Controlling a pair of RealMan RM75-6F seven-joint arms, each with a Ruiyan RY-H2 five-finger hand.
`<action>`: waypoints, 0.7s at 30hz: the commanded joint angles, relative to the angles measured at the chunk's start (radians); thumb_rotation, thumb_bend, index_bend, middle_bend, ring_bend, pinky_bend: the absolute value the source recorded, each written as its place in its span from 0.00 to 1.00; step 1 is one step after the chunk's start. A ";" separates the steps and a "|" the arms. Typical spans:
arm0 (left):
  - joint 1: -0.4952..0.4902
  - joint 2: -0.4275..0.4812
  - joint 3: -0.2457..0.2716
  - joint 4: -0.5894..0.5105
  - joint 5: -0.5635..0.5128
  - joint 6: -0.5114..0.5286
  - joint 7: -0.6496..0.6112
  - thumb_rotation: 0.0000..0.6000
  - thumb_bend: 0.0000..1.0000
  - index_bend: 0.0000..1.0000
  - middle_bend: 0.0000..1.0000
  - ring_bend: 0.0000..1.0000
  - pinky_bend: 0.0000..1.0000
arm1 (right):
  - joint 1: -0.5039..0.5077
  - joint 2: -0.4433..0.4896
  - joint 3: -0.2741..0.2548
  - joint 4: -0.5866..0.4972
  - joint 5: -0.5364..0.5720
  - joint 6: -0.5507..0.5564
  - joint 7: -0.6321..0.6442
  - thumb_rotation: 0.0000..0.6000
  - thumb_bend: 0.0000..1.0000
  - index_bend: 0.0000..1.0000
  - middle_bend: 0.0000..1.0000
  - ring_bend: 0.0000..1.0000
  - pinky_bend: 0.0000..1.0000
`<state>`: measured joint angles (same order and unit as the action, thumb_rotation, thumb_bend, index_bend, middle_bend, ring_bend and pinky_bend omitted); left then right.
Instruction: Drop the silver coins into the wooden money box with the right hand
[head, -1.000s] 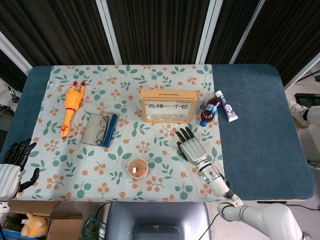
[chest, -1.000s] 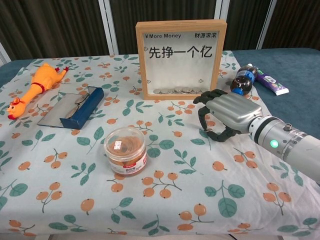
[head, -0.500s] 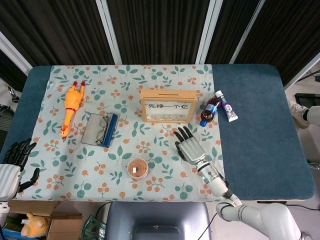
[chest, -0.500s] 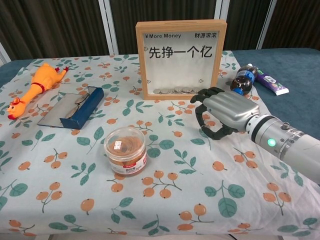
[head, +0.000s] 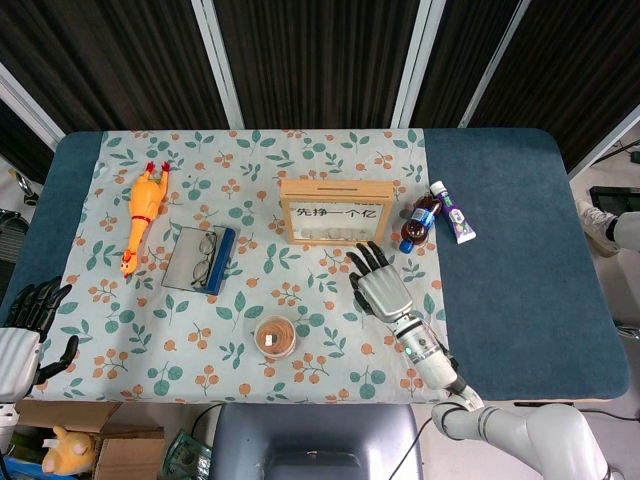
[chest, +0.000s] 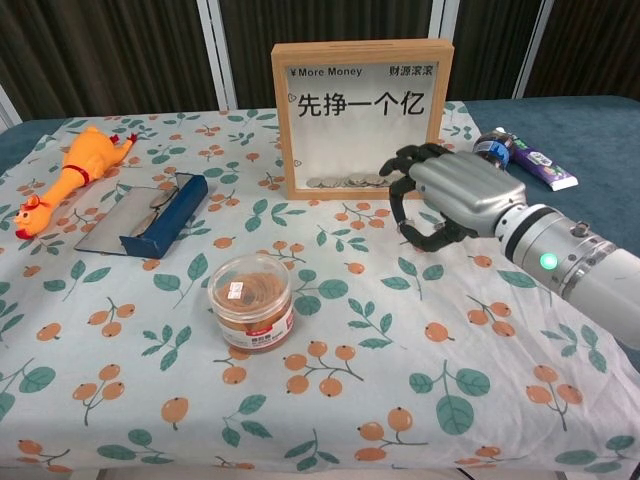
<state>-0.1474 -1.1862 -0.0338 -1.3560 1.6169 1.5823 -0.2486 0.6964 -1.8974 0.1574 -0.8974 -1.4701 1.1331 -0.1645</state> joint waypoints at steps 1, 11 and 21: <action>0.000 0.000 0.000 -0.001 0.000 0.000 0.000 1.00 0.45 0.00 0.00 0.00 0.00 | 0.015 0.056 0.051 -0.086 -0.010 0.061 -0.015 1.00 0.62 0.71 0.26 0.06 0.15; -0.003 -0.002 0.000 0.000 -0.002 -0.008 0.002 1.00 0.45 0.00 0.00 0.00 0.00 | 0.075 0.170 0.194 -0.279 0.045 0.077 -0.141 1.00 0.62 0.71 0.26 0.06 0.16; -0.002 -0.003 0.000 -0.003 -0.008 -0.013 0.013 1.00 0.45 0.00 0.00 0.00 0.00 | 0.228 0.260 0.405 -0.404 0.300 -0.023 -0.454 1.00 0.62 0.71 0.26 0.07 0.16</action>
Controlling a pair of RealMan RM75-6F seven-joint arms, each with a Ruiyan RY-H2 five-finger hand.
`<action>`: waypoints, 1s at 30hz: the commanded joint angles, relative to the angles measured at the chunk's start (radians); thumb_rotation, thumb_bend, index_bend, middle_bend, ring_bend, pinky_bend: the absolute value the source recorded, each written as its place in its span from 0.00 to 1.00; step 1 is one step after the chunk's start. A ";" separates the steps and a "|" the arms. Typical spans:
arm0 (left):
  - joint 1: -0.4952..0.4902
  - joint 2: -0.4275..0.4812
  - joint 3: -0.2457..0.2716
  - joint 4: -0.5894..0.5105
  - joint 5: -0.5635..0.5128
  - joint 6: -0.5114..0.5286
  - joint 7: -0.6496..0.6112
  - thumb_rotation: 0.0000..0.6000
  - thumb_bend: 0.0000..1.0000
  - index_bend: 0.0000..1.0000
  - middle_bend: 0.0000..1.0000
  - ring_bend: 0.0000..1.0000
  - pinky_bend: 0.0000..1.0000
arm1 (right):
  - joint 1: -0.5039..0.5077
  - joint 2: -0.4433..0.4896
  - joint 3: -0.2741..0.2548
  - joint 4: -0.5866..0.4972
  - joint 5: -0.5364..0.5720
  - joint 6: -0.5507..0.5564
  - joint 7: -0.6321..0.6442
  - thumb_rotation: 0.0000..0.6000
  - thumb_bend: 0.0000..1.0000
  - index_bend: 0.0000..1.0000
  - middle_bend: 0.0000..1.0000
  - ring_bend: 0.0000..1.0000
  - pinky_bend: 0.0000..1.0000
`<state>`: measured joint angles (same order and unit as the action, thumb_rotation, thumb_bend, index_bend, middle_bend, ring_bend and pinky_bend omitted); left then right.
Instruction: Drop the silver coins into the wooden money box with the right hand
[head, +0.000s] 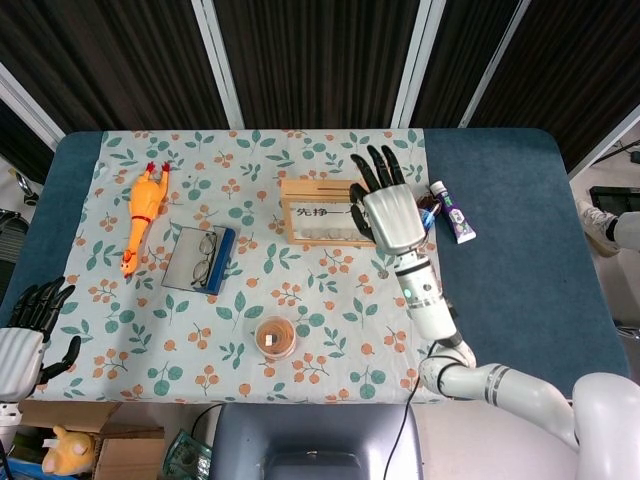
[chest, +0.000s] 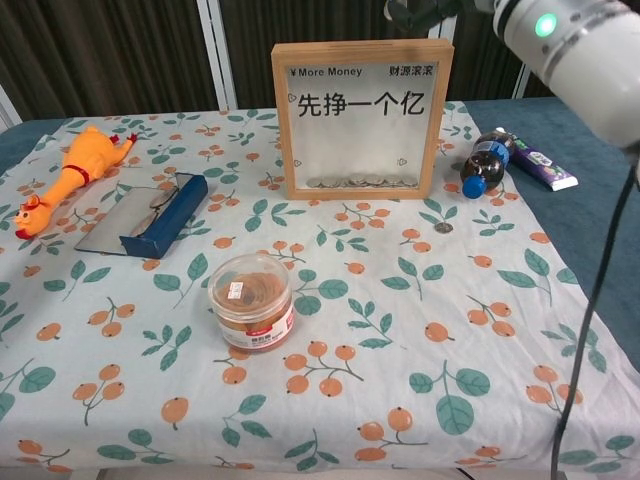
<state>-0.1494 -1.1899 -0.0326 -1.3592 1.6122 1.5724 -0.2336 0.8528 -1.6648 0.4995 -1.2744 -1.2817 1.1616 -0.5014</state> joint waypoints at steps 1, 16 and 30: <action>0.000 0.002 -0.002 0.000 -0.006 -0.004 -0.002 1.00 0.45 0.00 0.00 0.00 0.00 | 0.087 0.027 0.071 -0.024 0.132 -0.057 -0.141 1.00 0.62 0.71 0.26 0.07 0.16; 0.001 0.008 -0.005 0.012 -0.014 -0.007 -0.033 1.00 0.45 0.00 0.00 0.00 0.00 | 0.230 -0.049 0.058 0.137 0.365 -0.104 -0.335 1.00 0.62 0.70 0.26 0.07 0.16; 0.001 0.007 -0.002 0.011 -0.008 -0.006 -0.031 1.00 0.45 0.00 0.00 0.00 0.00 | 0.246 -0.054 -0.004 0.148 0.418 -0.104 -0.319 1.00 0.62 0.70 0.26 0.07 0.16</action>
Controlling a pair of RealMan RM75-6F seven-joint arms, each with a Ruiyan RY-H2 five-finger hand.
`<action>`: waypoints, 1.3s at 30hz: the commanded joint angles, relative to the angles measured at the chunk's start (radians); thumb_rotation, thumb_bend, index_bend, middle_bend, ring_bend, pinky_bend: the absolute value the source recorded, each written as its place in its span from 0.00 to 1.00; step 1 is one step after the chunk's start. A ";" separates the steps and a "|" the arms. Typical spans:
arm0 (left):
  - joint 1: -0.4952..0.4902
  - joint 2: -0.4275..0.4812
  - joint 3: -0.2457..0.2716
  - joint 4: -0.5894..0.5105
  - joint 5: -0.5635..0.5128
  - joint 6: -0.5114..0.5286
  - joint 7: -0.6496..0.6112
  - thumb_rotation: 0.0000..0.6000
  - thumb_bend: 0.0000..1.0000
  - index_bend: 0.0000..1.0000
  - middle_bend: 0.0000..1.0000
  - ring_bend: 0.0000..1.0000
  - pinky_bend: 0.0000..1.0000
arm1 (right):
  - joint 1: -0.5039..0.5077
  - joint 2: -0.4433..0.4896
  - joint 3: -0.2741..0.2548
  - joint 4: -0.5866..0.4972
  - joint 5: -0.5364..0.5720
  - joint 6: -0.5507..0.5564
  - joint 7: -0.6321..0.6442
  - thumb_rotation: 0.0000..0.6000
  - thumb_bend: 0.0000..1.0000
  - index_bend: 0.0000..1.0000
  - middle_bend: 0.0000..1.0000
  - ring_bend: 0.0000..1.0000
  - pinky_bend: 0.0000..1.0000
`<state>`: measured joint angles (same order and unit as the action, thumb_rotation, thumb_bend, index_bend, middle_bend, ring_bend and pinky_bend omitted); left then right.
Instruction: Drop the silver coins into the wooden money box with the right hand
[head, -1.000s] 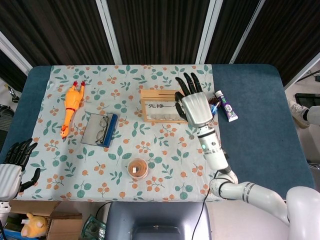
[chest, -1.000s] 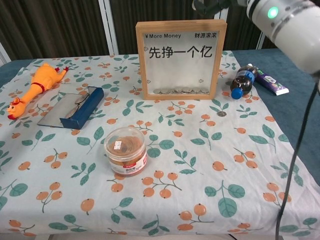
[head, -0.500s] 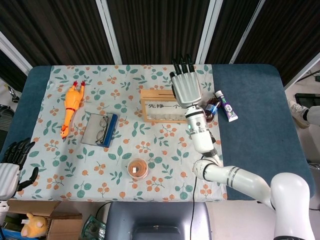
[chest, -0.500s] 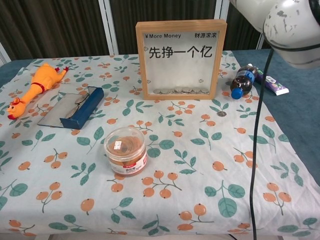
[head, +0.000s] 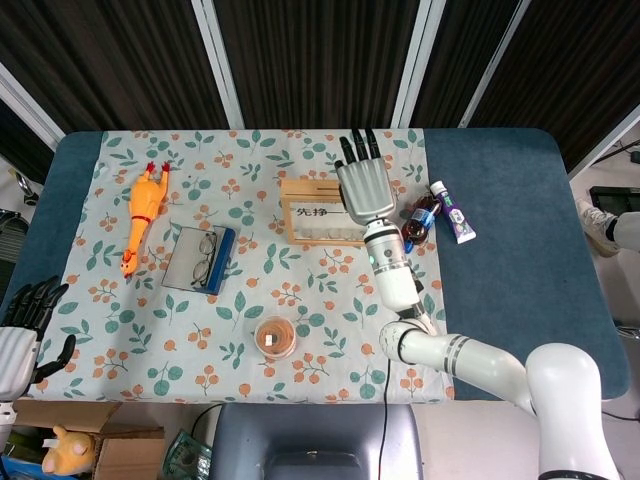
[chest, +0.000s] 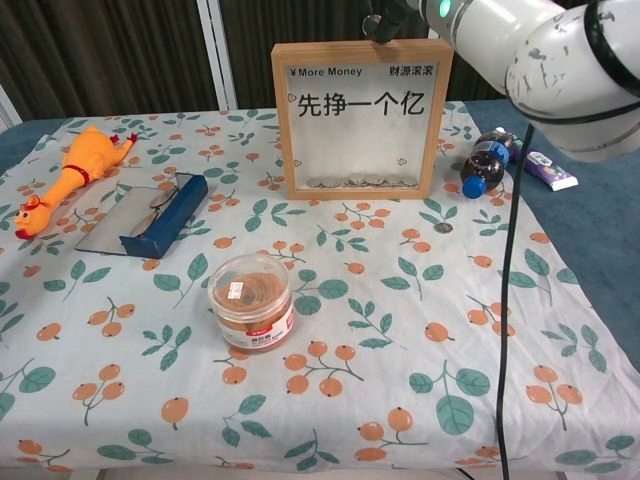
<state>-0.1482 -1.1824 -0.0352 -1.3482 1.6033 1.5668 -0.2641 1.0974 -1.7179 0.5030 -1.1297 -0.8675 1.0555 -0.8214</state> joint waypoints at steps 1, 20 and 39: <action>0.000 0.000 0.000 0.000 0.001 0.000 0.000 1.00 0.45 0.00 0.00 0.00 0.00 | 0.001 -0.002 -0.012 0.005 0.005 0.002 0.002 1.00 0.62 0.70 0.26 0.07 0.16; -0.001 0.000 0.001 0.002 0.007 0.004 -0.006 1.00 0.46 0.00 0.00 0.00 0.00 | 0.012 -0.007 -0.055 0.033 0.012 0.007 0.043 1.00 0.62 0.69 0.26 0.07 0.16; 0.002 0.003 0.001 0.002 0.004 0.007 -0.011 1.00 0.45 0.00 0.00 0.00 0.00 | 0.035 -0.020 -0.066 0.060 0.035 0.000 0.044 1.00 0.62 0.67 0.26 0.07 0.16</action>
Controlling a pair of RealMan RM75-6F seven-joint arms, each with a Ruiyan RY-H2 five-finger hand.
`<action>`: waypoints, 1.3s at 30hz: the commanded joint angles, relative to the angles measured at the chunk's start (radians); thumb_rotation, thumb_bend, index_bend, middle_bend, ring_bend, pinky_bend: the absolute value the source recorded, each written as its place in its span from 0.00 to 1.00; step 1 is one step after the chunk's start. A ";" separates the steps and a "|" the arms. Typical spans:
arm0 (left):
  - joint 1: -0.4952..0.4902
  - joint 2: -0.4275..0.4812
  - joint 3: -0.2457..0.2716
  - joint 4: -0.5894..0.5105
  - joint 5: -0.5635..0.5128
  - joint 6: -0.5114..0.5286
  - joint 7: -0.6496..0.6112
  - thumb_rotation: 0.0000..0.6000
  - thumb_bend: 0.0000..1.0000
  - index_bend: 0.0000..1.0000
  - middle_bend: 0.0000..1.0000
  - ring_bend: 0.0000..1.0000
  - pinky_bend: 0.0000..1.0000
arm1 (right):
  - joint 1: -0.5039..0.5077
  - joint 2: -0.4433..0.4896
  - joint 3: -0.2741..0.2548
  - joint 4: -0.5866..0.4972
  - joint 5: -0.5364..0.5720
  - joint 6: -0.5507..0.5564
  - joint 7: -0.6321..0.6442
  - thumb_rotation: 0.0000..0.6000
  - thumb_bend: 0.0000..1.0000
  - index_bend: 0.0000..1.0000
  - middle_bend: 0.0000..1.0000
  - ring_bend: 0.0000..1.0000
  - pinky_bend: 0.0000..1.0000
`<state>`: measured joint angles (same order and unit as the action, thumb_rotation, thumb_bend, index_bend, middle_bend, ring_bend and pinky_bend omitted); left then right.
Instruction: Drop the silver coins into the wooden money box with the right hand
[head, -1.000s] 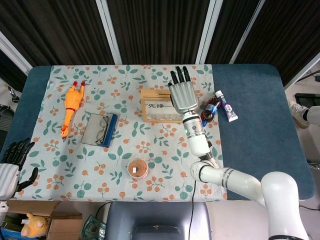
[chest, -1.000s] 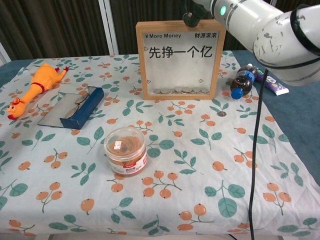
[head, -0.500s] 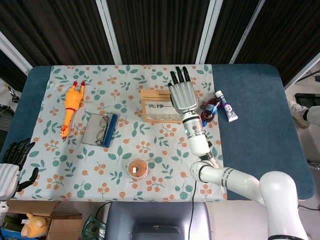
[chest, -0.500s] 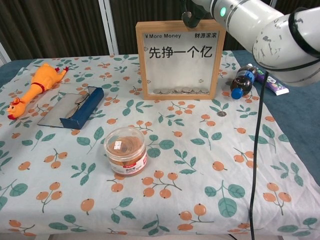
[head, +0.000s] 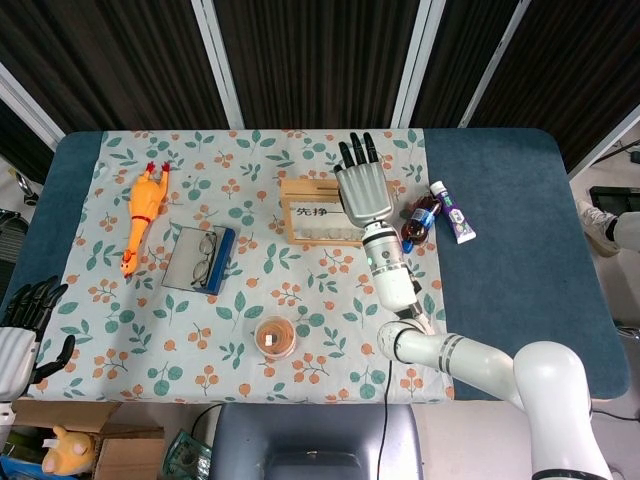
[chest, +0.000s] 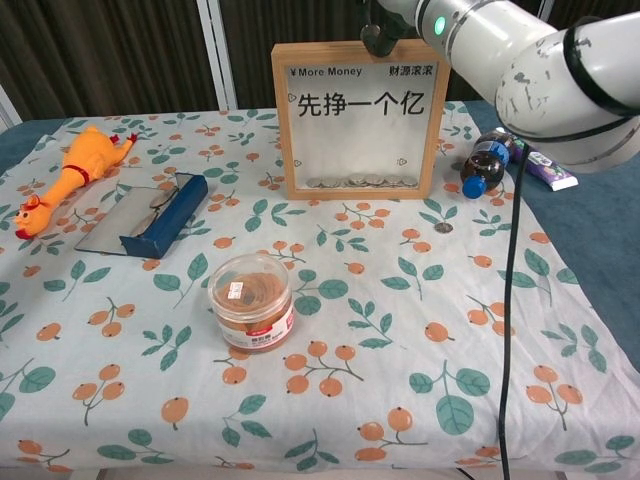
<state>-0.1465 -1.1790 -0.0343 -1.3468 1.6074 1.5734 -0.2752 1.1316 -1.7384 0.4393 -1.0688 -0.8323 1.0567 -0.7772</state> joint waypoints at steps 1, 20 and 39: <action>0.000 0.000 0.000 0.000 0.000 0.001 0.000 1.00 0.45 0.00 0.00 0.00 0.00 | 0.000 0.001 -0.003 -0.003 -0.001 -0.001 0.001 1.00 0.62 0.65 0.26 0.07 0.16; 0.005 0.004 -0.004 0.002 0.001 0.015 -0.016 1.00 0.45 0.00 0.00 0.00 0.00 | -0.177 0.150 -0.116 -0.328 -0.284 0.231 0.221 1.00 0.62 0.53 0.26 0.07 0.16; 0.000 -0.004 0.004 -0.014 0.017 0.010 0.021 1.00 0.45 0.00 0.00 0.00 0.00 | -0.566 0.070 -0.449 -0.131 -0.523 0.348 0.540 1.00 0.59 0.54 0.26 0.07 0.15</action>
<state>-0.1466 -1.1825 -0.0300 -1.3603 1.6247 1.5830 -0.2539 0.6028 -1.5884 0.0117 -1.3280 -1.3450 1.4458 -0.3125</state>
